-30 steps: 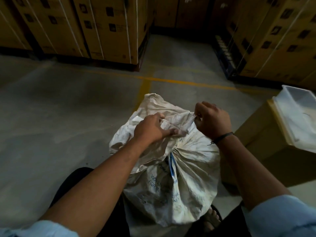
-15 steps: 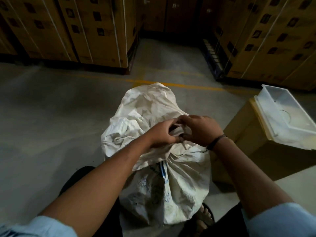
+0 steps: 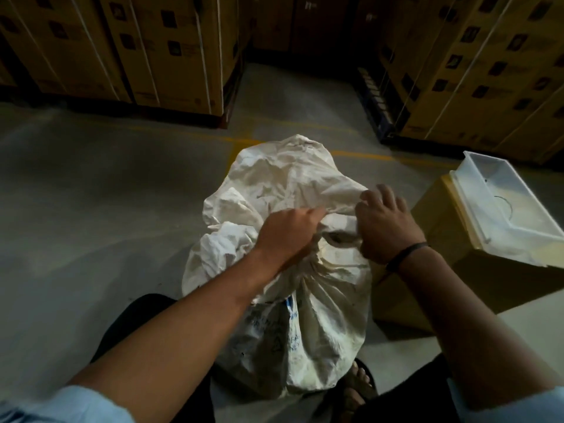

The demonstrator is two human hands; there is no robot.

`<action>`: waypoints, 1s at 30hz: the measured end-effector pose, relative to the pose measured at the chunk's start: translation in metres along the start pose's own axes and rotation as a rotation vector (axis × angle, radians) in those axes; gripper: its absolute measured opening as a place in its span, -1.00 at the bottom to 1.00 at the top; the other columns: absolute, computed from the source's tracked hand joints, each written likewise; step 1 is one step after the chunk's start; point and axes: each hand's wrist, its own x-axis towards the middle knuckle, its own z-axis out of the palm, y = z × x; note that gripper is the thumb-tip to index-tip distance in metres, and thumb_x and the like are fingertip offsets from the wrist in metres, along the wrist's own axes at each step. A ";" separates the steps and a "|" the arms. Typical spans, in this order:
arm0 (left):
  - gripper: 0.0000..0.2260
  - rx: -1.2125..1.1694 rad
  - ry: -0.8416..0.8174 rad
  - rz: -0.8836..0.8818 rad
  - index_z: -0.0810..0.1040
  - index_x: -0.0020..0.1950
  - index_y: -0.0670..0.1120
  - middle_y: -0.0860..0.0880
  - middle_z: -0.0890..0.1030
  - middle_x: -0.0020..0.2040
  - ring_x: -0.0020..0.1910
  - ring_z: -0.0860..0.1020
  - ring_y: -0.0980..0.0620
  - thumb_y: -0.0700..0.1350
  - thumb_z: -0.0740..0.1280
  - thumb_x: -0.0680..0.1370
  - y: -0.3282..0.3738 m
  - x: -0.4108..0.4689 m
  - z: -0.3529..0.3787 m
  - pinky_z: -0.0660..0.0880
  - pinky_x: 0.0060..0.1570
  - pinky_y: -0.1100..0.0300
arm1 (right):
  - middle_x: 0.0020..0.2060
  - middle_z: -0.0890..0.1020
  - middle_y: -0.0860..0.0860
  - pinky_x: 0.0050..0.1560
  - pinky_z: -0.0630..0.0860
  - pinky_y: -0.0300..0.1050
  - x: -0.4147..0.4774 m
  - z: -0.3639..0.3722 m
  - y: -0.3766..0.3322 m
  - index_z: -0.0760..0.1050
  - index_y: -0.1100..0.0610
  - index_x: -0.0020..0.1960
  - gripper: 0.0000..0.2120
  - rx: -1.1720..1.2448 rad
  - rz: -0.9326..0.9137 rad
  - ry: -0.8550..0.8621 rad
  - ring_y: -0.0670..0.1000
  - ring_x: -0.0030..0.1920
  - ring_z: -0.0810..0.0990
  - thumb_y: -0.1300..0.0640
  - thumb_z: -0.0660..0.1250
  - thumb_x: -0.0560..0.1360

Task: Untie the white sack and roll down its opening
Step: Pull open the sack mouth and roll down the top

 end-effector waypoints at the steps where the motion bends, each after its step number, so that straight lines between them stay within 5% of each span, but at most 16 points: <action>1: -0.69 -0.006 0.026 0.039 0.54 0.22 -0.10 -0.13 0.68 -0.09 -0.22 0.67 -0.21 -0.05 0.09 0.63 0.006 -0.002 0.007 0.62 -0.32 -0.02 | 0.51 0.17 0.16 0.49 0.19 0.18 -0.005 0.000 -0.009 0.33 0.16 0.35 -0.46 0.016 -0.061 -0.036 0.23 0.55 0.03 0.08 0.38 0.43; 2: -0.69 -0.018 0.045 0.048 0.53 0.23 -0.13 -0.14 0.67 -0.11 -0.25 0.66 -0.20 -0.10 0.10 0.60 0.012 -0.004 0.011 0.59 -0.37 -0.01 | 0.56 0.07 0.15 0.51 0.17 0.17 -0.008 -0.001 -0.016 0.28 0.17 0.39 -0.36 0.057 -0.128 -0.027 0.19 0.57 -0.04 0.04 0.43 0.40; 4: -0.64 -0.079 0.040 0.012 0.44 0.34 -0.17 -0.16 0.65 -0.07 -0.21 0.64 -0.19 -0.22 0.19 0.54 0.018 -0.006 0.017 0.54 -0.35 0.00 | 0.54 0.15 0.08 0.35 0.43 0.12 -0.006 -0.002 -0.020 0.28 0.13 0.39 -0.32 0.170 -0.202 0.003 0.16 0.50 0.25 0.02 0.47 0.37; 7: -0.48 -0.243 -0.060 -0.075 0.24 0.46 -0.13 -0.18 0.60 0.14 0.01 0.62 -0.18 -0.15 0.30 0.53 0.021 -0.006 0.020 0.55 -0.13 -0.03 | 0.20 0.53 0.00 -0.22 0.59 0.07 0.005 0.006 -0.012 0.37 0.04 0.25 -0.53 0.330 -0.189 0.126 0.20 -0.01 0.62 0.11 0.34 0.36; 11: -0.29 -0.931 -0.404 -0.411 0.16 0.53 -0.06 -0.03 0.48 0.36 0.24 0.54 0.02 0.08 0.45 0.52 0.020 -0.002 0.007 0.45 0.23 0.14 | 0.00 0.64 0.00 -0.42 0.51 -0.03 0.004 0.031 -0.011 0.47 0.03 0.20 -0.64 0.263 -0.126 0.278 0.19 -0.12 0.64 0.11 0.32 0.41; 13: -0.30 -0.985 -0.617 -0.497 0.29 0.53 0.00 0.05 0.54 0.32 0.26 0.54 0.05 0.19 0.46 0.48 0.005 -0.005 0.002 0.45 0.31 0.11 | 0.00 0.63 0.03 -0.39 0.53 0.00 0.004 0.040 -0.010 0.49 0.07 0.18 -0.69 0.241 -0.087 0.376 0.18 -0.06 0.62 0.18 0.25 0.44; 15: -0.44 -0.707 -0.702 -0.433 0.47 0.39 0.01 0.02 0.62 0.20 0.15 0.59 0.02 0.22 0.46 0.47 -0.006 -0.009 -0.001 0.52 0.21 0.08 | -0.06 0.61 0.05 -0.33 0.52 0.04 0.005 0.045 -0.010 0.52 0.10 0.13 -0.70 0.214 -0.093 0.430 0.18 -0.07 0.57 0.25 0.19 0.44; 19: -0.64 -0.358 -0.587 -0.368 0.47 0.27 -0.11 -0.13 0.63 0.10 0.07 0.61 -0.14 -0.04 0.39 0.51 -0.002 -0.012 0.010 0.56 0.02 0.03 | -0.04 0.56 0.04 -0.07 0.45 0.02 0.007 0.046 -0.014 0.50 0.09 0.13 -0.70 0.146 -0.199 0.292 0.15 0.00 0.51 0.21 0.24 0.40; 23: -0.75 -0.087 -0.285 -0.217 0.36 0.29 -0.15 -0.24 0.63 0.06 0.01 0.62 -0.31 -0.22 0.16 0.62 0.003 -0.008 0.013 0.44 -0.16 -0.01 | 0.26 0.42 0.05 0.26 0.42 0.05 0.001 0.043 -0.013 0.21 0.10 0.46 -0.16 0.140 -0.229 -0.091 0.13 0.29 0.39 -0.24 0.31 0.28; 25: -0.72 -0.067 -0.179 -0.097 0.34 0.35 -0.16 -0.22 0.64 0.03 -0.07 0.65 -0.27 -0.22 0.13 0.63 0.009 -0.007 0.010 0.39 -0.24 0.03 | 0.36 0.35 0.05 0.33 0.41 0.07 -0.004 0.043 -0.012 0.09 0.10 0.53 0.02 0.281 -0.195 -0.097 0.11 0.35 0.33 -0.38 0.31 0.24; 27: -0.68 -0.126 -0.129 -0.003 0.31 0.39 -0.18 -0.21 0.64 0.00 -0.13 0.65 -0.22 -0.17 0.16 0.63 0.017 -0.005 0.003 0.41 -0.28 0.06 | 0.38 0.36 0.05 0.35 0.40 0.10 -0.005 0.040 -0.007 0.22 0.11 0.48 -0.09 0.363 -0.209 0.093 0.13 0.37 0.32 -0.32 0.40 0.30; 30: -0.69 -0.290 -0.166 0.078 0.29 0.29 -0.15 -0.19 0.58 0.01 -0.08 0.60 -0.15 -0.13 0.26 0.59 0.033 -0.009 -0.008 0.41 -0.22 0.08 | 0.41 0.41 0.09 0.36 0.40 0.11 -0.002 0.040 0.006 0.50 0.21 0.19 -0.55 0.439 -0.364 0.406 0.12 0.45 0.34 -0.07 0.45 0.46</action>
